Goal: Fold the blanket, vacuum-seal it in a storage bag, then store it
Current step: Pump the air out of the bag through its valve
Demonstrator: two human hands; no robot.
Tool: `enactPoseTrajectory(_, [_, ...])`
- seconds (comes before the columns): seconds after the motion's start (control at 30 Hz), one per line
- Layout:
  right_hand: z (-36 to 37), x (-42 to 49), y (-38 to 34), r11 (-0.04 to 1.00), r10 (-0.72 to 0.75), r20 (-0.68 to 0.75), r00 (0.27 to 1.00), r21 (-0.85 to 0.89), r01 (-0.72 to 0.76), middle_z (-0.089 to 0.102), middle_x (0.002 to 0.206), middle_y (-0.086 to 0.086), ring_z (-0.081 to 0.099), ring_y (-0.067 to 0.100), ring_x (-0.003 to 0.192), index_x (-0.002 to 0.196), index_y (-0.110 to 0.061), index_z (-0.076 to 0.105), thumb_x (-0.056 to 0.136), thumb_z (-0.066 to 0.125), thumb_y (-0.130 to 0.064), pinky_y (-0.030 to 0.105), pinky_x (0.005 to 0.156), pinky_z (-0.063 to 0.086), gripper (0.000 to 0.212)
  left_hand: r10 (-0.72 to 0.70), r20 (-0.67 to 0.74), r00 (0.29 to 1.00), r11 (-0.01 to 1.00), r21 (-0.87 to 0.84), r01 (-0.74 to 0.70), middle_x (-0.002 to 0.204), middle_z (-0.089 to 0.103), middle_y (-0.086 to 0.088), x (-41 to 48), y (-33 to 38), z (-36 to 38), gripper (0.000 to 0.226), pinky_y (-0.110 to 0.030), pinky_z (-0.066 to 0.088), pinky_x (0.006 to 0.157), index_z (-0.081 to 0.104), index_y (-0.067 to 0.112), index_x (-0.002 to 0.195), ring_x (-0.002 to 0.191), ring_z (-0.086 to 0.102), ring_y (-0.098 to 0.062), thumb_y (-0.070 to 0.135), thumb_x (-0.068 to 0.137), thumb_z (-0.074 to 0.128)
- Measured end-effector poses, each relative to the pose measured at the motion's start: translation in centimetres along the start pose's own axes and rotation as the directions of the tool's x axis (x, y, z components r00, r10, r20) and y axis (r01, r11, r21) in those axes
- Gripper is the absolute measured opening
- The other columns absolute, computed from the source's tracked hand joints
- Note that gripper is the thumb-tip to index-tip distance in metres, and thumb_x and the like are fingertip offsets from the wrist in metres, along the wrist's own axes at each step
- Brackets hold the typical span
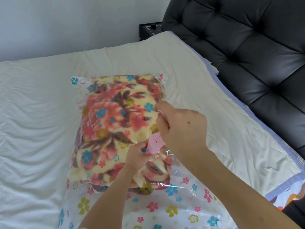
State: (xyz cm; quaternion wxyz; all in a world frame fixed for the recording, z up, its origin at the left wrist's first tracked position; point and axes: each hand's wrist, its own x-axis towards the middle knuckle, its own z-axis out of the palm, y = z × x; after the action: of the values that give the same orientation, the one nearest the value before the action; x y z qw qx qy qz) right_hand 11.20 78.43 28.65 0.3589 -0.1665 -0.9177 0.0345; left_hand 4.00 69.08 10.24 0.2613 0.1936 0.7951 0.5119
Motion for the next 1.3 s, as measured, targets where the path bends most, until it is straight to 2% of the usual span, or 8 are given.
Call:
enactPoseTrajectory(0.1, [-0.5,0.1,-0.4,0.996,0.08,-0.036,0.996,0.035,-0.079,0.024,0.039,-0.006,0.02,0.019,0.035,0.072,-0.02,0.068,0.072,0.05,-0.014,0.018,0.046,0.012,0.019,-0.017,0.005,1.0,1.0,-0.006,0.017,0.055,0.06,0.021,0.0,-0.2,0.0,0.019,-0.008,0.037,0.052,0.063,0.017,0.071,0.053,0.051,0.005,0.008,0.062,0.077])
enactPoseTrajectory(0.23, [5.6,-3.6,0.4,0.991,0.036,0.378,0.925,-0.131,0.015,0.012,0.04,-0.007,0.011,0.014,0.035,0.059,-0.022,0.057,0.03,0.08,-0.013,0.014,0.05,0.007,0.038,-0.006,0.007,1.0,0.999,0.032,0.005,0.069,0.069,-0.001,0.1,-0.9,0.4,0.04,-0.018,0.037,0.053,0.069,0.011,0.076,0.055,0.047,-0.007,0.041,0.048,0.066])
enactPoseTrajectory(0.33, [2.4,-1.8,-0.2,0.997,-0.036,0.258,0.965,-0.061,0.054,0.014,0.04,-0.006,0.012,0.018,0.036,0.062,-0.022,0.059,0.057,0.064,-0.017,0.016,0.048,0.007,0.008,-0.005,0.012,1.0,1.0,0.027,0.005,0.072,0.071,0.005,0.0,-0.9,0.1,0.039,-0.016,0.04,0.057,0.072,0.018,0.078,0.06,0.054,-0.007,0.042,0.048,0.067])
enactPoseTrajectory(0.47, [-1.3,1.3,0.0,0.999,0.05,-0.094,0.994,0.016,-0.049,0.021,0.04,-0.005,0.016,0.021,0.038,0.069,-0.018,0.066,0.074,0.044,-0.014,0.017,0.047,0.01,0.023,0.011,0.012,1.0,0.999,0.045,-0.012,0.056,0.06,0.028,0.1,0.0,-0.2,0.03,-0.007,0.037,0.055,0.059,0.035,0.065,0.057,0.051,0.006,0.014,0.063,0.081])
enactPoseTrajectory(0.67, [6.2,-3.9,1.4,0.998,0.014,0.334,0.942,-0.059,0.006,0.006,0.041,-0.009,0.013,0.014,0.031,0.062,-0.019,0.057,0.041,0.076,-0.012,0.012,0.051,0.005,0.03,0.014,0.005,1.0,0.998,0.057,-0.015,0.047,0.055,0.027,0.0,0.0,0.2,0.02,-0.009,0.033,0.05,0.064,0.016,0.069,0.05,0.046,0.006,0.004,0.062,0.078])
enactPoseTrajectory(0.83, [0.7,0.8,0.8,0.997,0.07,-0.055,0.996,0.045,-0.067,0.022,0.04,-0.005,0.021,0.02,0.032,0.07,-0.017,0.063,0.074,0.043,-0.013,0.015,0.048,0.011,0.021,0.058,0.007,0.998,0.996,0.062,-0.058,0.057,0.06,0.022,0.4,-0.2,-0.1,0.028,-0.009,0.036,0.055,0.063,0.035,0.072,0.058,0.047,0.001,0.016,0.063,0.082])
enactPoseTrajectory(1.0, [6.4,-4.5,1.2,0.996,0.04,0.312,0.949,-0.082,-0.015,-0.002,0.044,-0.008,0.013,0.014,0.031,0.064,-0.018,0.059,0.045,0.078,-0.012,0.012,0.053,0.001,0.028,0.019,0.015,1.0,0.998,0.063,-0.02,0.065,0.064,0.019,0.0,-0.3,0.4,0.029,-0.008,0.035,0.052,0.071,0.007,0.091,0.053,0.047,0.005,0.007,0.063,0.078])
enactPoseTrajectory(1.3, [2.8,-0.7,0.9,0.996,0.091,0.009,0.996,0.02,-0.091,0.024,0.041,-0.005,0.025,0.021,0.032,0.073,-0.018,0.066,0.072,0.05,-0.016,0.018,0.046,0.012,0.016,0.045,-0.001,0.999,0.997,0.069,-0.045,0.056,0.058,0.016,0.2,0.2,-0.2,0.028,-0.011,0.035,0.053,0.06,0.033,0.065,0.059,0.046,-0.005,0.013,0.063,0.079])
